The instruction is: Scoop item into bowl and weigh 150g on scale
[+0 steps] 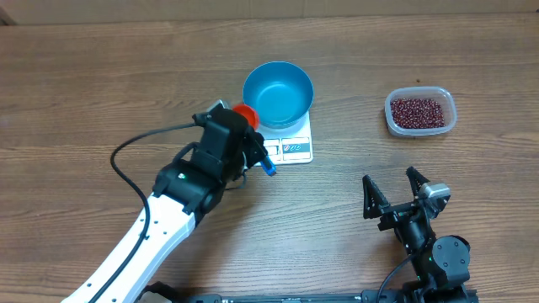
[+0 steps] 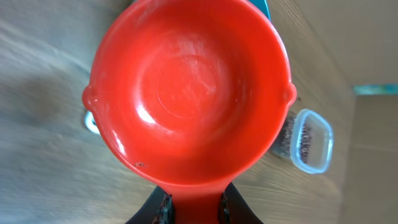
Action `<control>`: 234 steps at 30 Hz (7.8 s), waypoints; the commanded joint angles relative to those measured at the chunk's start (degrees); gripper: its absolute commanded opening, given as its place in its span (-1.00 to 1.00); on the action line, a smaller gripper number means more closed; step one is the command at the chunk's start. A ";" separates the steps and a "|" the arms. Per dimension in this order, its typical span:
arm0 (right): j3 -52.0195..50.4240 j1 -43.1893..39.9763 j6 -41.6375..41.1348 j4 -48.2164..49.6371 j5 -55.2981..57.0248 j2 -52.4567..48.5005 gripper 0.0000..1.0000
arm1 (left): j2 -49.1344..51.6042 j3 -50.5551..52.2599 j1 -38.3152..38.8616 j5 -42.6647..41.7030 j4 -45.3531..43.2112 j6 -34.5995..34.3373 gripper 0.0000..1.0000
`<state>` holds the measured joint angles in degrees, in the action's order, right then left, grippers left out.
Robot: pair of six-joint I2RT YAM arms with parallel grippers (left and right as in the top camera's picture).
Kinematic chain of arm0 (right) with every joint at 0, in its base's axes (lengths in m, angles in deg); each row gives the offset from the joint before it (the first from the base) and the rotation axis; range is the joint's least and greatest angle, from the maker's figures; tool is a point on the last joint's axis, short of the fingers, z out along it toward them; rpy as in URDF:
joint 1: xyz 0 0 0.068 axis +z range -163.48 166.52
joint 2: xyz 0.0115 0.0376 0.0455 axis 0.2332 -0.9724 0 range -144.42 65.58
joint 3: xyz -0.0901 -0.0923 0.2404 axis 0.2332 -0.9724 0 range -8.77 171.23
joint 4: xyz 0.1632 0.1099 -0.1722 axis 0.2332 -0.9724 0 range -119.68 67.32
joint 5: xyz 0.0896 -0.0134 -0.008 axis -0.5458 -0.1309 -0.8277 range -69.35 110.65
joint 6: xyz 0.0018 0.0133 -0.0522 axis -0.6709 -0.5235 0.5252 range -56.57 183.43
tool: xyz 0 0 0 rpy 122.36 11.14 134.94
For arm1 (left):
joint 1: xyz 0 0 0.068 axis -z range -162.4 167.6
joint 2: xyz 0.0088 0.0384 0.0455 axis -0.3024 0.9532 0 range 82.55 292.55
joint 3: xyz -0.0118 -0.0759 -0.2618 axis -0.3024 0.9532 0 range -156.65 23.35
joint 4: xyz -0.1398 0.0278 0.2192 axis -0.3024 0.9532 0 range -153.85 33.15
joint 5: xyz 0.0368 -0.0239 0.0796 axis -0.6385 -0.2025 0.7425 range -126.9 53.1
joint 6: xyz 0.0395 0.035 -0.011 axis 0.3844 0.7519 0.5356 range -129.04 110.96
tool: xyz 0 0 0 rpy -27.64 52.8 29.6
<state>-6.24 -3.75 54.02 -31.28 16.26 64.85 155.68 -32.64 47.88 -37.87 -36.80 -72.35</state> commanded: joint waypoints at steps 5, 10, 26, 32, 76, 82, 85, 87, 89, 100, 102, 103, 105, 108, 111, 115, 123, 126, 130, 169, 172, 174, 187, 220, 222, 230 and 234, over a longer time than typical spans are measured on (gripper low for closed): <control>-0.26 -0.15 -29.79 0.59 -5.14 0.57 1.00 | -0.37 -1.25 3.41 1.38 -0.22 -22.18 -0.91; -0.26 -0.15 -43.30 0.83 -8.15 0.57 1.00 | 0.83 -1.25 3.56 0.76 -0.96 -24.85 -0.91; -0.15 -0.15 -35.21 8.41 -22.97 0.55 0.88 | 2.75 -1.25 3.56 -1.66 -4.61 -24.92 -0.91; 1.60 0.02 -31.87 8.59 -26.10 -1.88 0.72 | 2.75 -1.25 3.54 -1.64 -4.87 -25.00 -0.91; 28.04 20.15 -21.05 32.65 -20.96 -70.40 -0.13 | 2.75 -1.25 3.50 -1.57 -4.98 -25.00 -0.91; 28.04 20.22 -22.16 33.75 -21.35 -71.32 -0.22 | 2.75 -1.25 3.50 -1.60 -4.98 -25.03 -0.91; 28.04 20.22 -22.36 35.17 -21.38 -71.41 -0.36 | 2.75 -1.25 3.50 -1.60 -5.03 -25.07 -0.91; 28.04 20.22 -22.36 35.47 -21.35 -71.41 -0.41 | 2.75 -1.25 3.50 -1.60 -5.03 -25.33 -0.91; 28.04 20.22 -22.36 35.43 -21.40 -71.41 -0.41 | 2.75 -1.25 3.50 -1.60 -5.05 -25.53 -0.92; 28.04 21.38 -22.32 35.56 -20.76 -71.41 -0.42 | 2.75 -1.25 3.50 -1.60 -5.25 -27.19 -0.91; 28.04 21.38 -22.32 35.54 -20.28 -71.41 -0.42 | 2.75 -1.25 3.52 -1.64 -5.27 -27.19 -0.91; 28.04 21.38 -22.29 35.52 -20.06 -71.43 -0.42 | 2.75 -1.25 3.52 -1.64 -5.27 -27.19 -0.91; 28.04 21.38 -22.32 35.54 -20.02 -71.41 -0.42 | 2.75 -1.25 3.52 -1.75 -5.29 -27.21 -0.92; 28.04 21.38 -22.32 35.56 -19.63 -71.43 -0.51 | 2.75 -1.25 3.52 -2.54 -5.53 -27.26 -0.92; 28.04 21.38 -22.32 35.54 -19.63 -71.43 -0.57 | 2.75 -1.25 3.52 -2.93 -5.49 -27.61 -0.91; 28.04 21.38 -22.32 35.50 -19.67 -71.43 -0.62 | 2.75 -1.25 3.52 -2.93 -5.49 -27.61 -0.91; 28.04 21.38 -22.32 35.01 -20.13 -71.43 -0.93 | 2.75 -1.25 3.50 -2.89 -5.51 -27.56 -0.91; 28.04 21.38 -22.32 33.51 -20.20 -71.41 -0.93 | 2.75 -1.25 3.50 -2.14 -5.53 -25.92 -0.42; 28.04 21.38 -22.32 32.04 -20.11 -71.41 -0.93 | 2.67 -1.29 3.50 -3.23 -8.85 -17.53 0.75; 28.09 3.72 -15.56 -6.14 -14.03 -38.69 -0.93 | -3.78 -6.10 5.79 3.23 8.33 45.57 1.00; 28.11 2.86 -14.73 -9.99 -12.85 -36.48 -0.93 | -0.48 -6.10 8.26 6.01 7.85 45.55 1.00; 28.11 2.38 -13.81 -12.37 -12.13 -35.74 -0.93 | 1.77 -6.10 10.03 8.81 7.82 45.55 0.84; 28.33 1.09 -12.98 -16.15 -11.19 -35.58 -0.93 | 14.67 -6.10 12.39 15.32 2.89 44.89 -0.92; 44.11 0.98 -9.55 -34.47 2.95 -35.60 -0.93 | 26.95 -6.14 8.92 12.92 -12.37 48.11 -0.92; 45.86 0.98 -9.53 -36.00 4.22 -35.67 -0.93 | 26.95 -6.23 8.39 12.83 -12.35 48.13 -0.92; 47.91 -0.20 -9.55 -36.50 5.84 -36.20 -0.93 | 26.97 -6.67 6.08 9.86 -12.74 48.98 -0.92; 48.04 -2.05 -9.53 -36.26 5.60 -37.40 -0.93 | 28.20 -8.31 6.12 9.44 -11.67 51.58 -0.92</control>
<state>39.72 -4.51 43.98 -67.78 21.05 28.13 182.12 -38.37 53.96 -27.30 -49.08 -23.61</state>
